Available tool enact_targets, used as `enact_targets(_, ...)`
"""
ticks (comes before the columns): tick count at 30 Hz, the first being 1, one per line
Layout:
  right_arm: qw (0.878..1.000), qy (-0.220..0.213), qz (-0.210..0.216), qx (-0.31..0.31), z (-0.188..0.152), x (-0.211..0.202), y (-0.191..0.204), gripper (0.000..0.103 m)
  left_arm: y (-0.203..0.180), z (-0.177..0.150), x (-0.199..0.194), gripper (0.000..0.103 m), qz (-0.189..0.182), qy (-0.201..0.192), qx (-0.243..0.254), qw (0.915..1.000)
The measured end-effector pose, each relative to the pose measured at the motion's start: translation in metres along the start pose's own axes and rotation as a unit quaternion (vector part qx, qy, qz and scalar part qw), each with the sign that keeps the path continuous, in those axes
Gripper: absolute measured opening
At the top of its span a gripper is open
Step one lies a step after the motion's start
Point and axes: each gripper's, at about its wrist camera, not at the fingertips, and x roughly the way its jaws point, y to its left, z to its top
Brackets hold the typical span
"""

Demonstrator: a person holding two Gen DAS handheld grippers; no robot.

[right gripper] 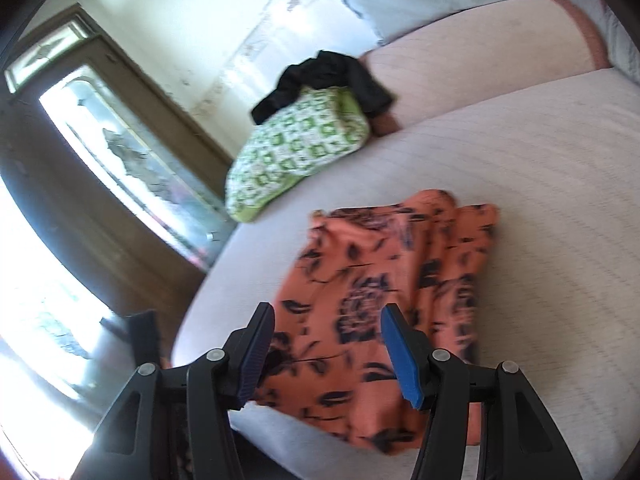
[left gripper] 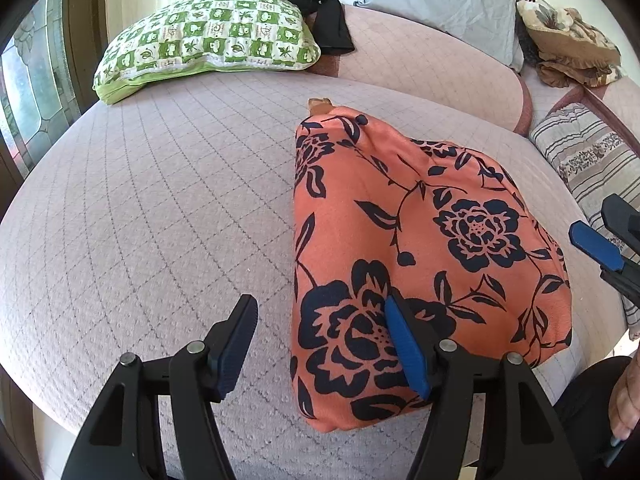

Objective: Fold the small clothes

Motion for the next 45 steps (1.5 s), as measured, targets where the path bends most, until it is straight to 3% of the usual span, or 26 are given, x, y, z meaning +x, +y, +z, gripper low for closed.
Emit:
enact_targets(2,1.000,0.010,0.009,0.000,-0.002,0.008,0.004,0.058,-0.001,0.000,0.000,0.068,0.004,-0.002,0.002,1.0000)
enact_targets(6,0.998,0.054,-0.012,0.020,-0.011,0.031,-0.006,0.057,0.000,0.000,0.001,0.075,0.011,-0.002,0.002,0.9999)
enact_targets(9,0.990,0.110,-0.062,0.054,-0.020,0.055,-0.031,0.051,0.002,-0.001,0.005,0.079,0.009,0.003,-0.004,0.9999)
enact_targets(24,0.992,0.109,-0.033,0.059,-0.012,0.055,-0.037,0.055,0.008,0.005,0.012,0.089,0.011,0.008,-0.004,0.9999)
enact_targets(30,0.997,0.070,-0.031,0.030,0.020,0.050,-0.021,0.055,0.000,0.020,0.008,0.089,0.036,0.006,0.016,0.9992)
enact_targets(36,0.997,0.061,-0.037,0.013,0.054,0.069,-0.018,0.055,-0.007,0.060,0.013,0.089,0.025,0.003,0.029,0.9993)
enact_targets(39,0.996,0.074,-0.034,0.034,0.062,0.088,-0.033,0.056,-0.009,0.083,0.036,0.089,0.025,0.026,0.032,0.9988)
enact_targets(42,0.989,0.113,-0.058,0.070,0.056,0.117,-0.063,0.058,-0.008,0.092,0.083,0.092,0.022,0.101,0.038,0.9939)
enact_targets(45,0.989,0.109,-0.046,0.085,0.055,0.119,-0.071,0.058,0.000,0.093,0.090,0.096,0.006,0.107,-0.004,0.9943)
